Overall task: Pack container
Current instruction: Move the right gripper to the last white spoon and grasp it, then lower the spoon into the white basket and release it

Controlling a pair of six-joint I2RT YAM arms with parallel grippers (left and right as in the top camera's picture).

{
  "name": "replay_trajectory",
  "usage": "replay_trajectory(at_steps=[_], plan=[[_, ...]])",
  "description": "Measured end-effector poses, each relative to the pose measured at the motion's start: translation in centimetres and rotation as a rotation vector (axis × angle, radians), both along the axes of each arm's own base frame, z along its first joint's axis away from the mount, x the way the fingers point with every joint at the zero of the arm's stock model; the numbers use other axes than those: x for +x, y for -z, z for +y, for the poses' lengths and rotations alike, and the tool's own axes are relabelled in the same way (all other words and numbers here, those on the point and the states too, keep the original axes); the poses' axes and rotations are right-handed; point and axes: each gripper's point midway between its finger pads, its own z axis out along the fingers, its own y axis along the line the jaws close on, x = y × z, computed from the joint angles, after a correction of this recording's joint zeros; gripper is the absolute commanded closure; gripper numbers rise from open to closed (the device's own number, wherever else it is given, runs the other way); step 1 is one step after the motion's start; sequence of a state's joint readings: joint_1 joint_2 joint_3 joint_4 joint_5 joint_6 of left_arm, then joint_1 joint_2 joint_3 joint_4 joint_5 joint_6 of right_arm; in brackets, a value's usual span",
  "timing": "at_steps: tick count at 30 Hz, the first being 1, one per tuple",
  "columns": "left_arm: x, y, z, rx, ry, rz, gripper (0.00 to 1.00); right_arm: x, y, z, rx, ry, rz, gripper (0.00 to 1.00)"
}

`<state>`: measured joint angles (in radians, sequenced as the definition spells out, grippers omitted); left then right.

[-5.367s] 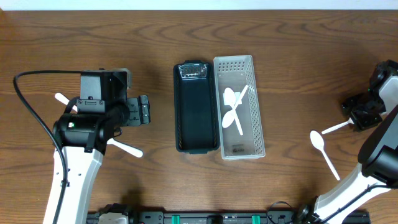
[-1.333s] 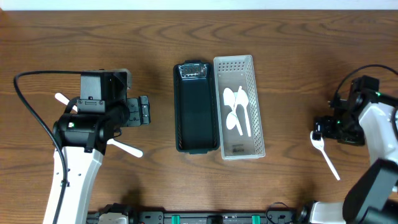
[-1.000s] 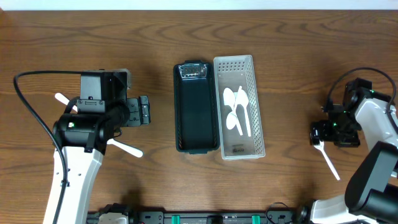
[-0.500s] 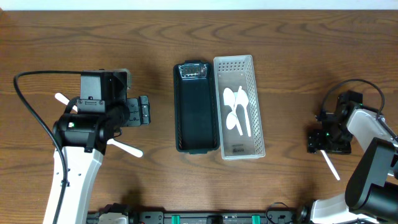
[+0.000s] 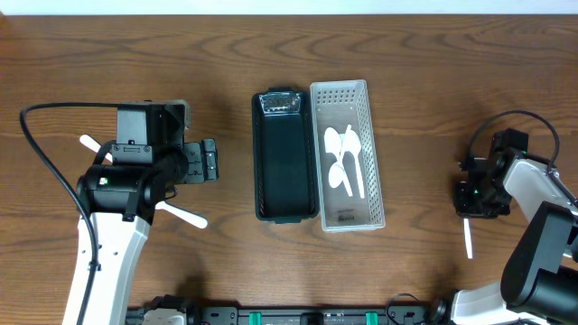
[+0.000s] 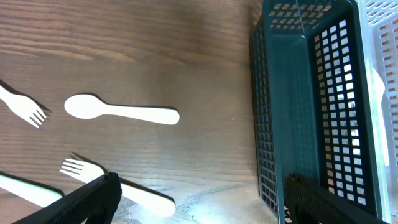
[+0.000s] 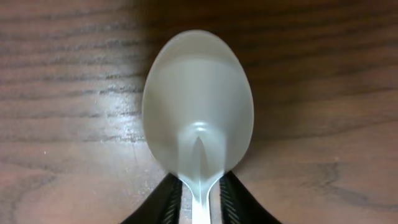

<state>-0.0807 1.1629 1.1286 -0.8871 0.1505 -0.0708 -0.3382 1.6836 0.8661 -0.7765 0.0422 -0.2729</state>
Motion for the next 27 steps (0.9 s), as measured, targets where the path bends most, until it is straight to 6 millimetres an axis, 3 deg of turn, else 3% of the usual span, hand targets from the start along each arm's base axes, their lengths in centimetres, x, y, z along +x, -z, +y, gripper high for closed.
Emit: replay_trajectory(at_steps=[3,5,12,15,18,21,23,27], plan=[[0.0,0.0,0.0,0.000,0.000,0.000,0.13,0.4,0.0,-0.2,-0.009,0.009,-0.019,0.85],[0.0,0.0,0.0,0.000,0.000,0.000,0.13,0.8,0.0,-0.4,-0.017,0.024,-0.035,0.98],[0.0,0.0,0.0,0.000,0.000,0.000,0.13,1.3,-0.4,-0.5,-0.028,0.096,-0.046,0.99],[0.0,0.0,0.0,0.000,0.000,0.000,0.13,2.3,-1.5,-0.3,-0.032,0.091,-0.039,0.99],[0.0,0.0,0.0,0.000,0.000,0.000,0.13,5.3,-4.6,0.5,-0.044,0.077,-0.090,0.99],[0.0,0.0,0.0,0.000,0.000,0.001,0.13,9.5,-9.1,2.5,-0.044,0.055,-0.189,0.99],[0.0,0.0,0.0,0.000,0.000,0.000,0.13,11.7,-12.1,4.6,-0.025,0.041,-0.256,0.99],[0.0,0.0,0.0,0.000,0.000,0.001,0.12,15.2,-18.2,11.1,0.063,-0.036,-0.401,0.99]])
